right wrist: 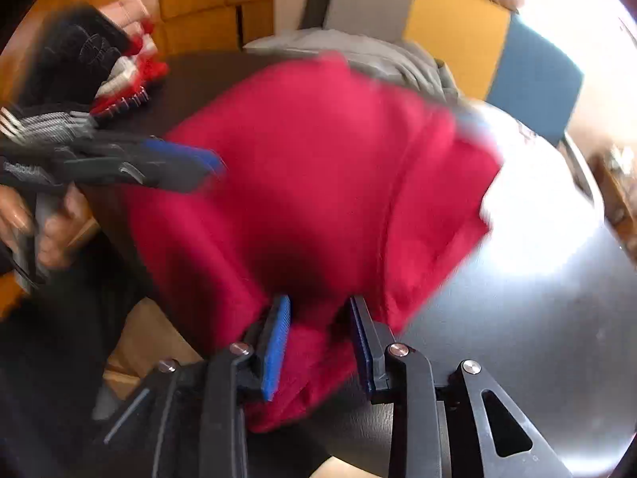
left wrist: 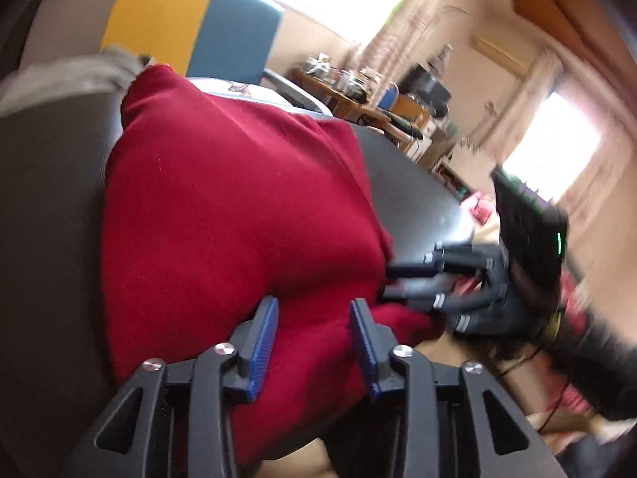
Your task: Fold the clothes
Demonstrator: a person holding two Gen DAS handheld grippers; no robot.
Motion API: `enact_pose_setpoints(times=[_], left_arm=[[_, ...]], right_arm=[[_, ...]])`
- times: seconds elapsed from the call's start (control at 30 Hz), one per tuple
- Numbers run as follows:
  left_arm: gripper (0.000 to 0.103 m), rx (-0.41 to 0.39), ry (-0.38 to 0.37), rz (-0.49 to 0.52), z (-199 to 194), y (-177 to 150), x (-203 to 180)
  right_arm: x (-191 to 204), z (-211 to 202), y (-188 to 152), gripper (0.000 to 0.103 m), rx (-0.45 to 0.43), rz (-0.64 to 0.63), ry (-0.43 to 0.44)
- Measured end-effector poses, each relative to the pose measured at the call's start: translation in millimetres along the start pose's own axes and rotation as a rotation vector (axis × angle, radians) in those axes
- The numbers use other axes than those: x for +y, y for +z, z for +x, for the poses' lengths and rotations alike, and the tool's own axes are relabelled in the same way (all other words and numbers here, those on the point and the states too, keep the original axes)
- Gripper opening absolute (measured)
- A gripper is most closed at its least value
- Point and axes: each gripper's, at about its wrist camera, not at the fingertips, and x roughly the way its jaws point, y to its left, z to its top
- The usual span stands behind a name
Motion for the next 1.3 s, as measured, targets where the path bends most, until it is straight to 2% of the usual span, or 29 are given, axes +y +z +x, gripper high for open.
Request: enact_pose_setpoints(times=[0.03,0.17,0.33,0.43,0.5,0.57,0.63,0.73,0.77,0.8,0.83,0.87,0.9,0.97,1.0,1.1,1.2,1.3], left_arm=[[0.036,-0.003,0.001,-0.003,-1,-2,-2],[0.038,-0.015,-0.033,-0.054,-15,7,-1],[0.042,-0.147,0.003,-0.024,-52,58,14],[0.043,-0.164,0.052,-0.006,-54,93,33],[0.043,-0.148,0.041,-0.003,-46,112,46],[0.043,-0.104,0.031,-0.006,-29,127,57],[0.043,-0.063,0.022,-0.013,-9,138,65],[0.043,0.007,0.047,-0.015,24,151,78],[0.043,0.042,0.068,-0.017,38,154,84],[0.042,0.106,0.145,-0.033,59,151,94],[0.042,0.127,0.173,-0.036,71,146,100],[0.044,0.147,0.2,-0.04,83,142,107],[0.044,0.124,0.208,-0.03,82,139,106],[0.044,0.079,0.224,-0.012,80,135,103],[0.045,0.082,0.244,0.01,82,136,100],[0.044,0.099,0.225,-0.038,79,143,105],[0.042,0.044,0.253,-0.11,56,148,108],[0.043,-0.051,0.229,-0.124,15,133,97]], right_arm=[[-8,-1,-5,0.03,-0.024,0.04,0.032],[-8,-3,-9,0.031,-0.049,0.074,0.028],[-18,-5,-10,0.035,-0.026,0.105,0.032],[-14,-23,9,0.048,-0.024,0.1,0.009],[-12,-39,28,0.068,-0.096,0.119,0.015],[-11,-48,47,0.082,-0.154,0.142,0.039],[-7,-44,66,0.083,-0.179,0.143,0.048],[-3,-20,79,0.083,-0.164,0.141,0.021],[2,-6,84,0.083,-0.151,0.141,0.007],[3,12,79,0.083,-0.117,0.135,-0.016],[3,28,71,0.083,-0.084,0.128,-0.035],[2,35,55,0.084,-0.147,0.119,-0.033],[-1,33,41,0.083,-0.232,0.124,-0.018],[-4,32,34,0.083,-0.269,0.131,-0.01],[-6,32,31,0.083,-0.282,0.135,-0.008],[-5,33,35,0.083,-0.275,0.121,-0.018],[-3,35,39,0.083,-0.264,0.116,-0.017],[-5,35,42,0.084,-0.245,0.138,0.003]])
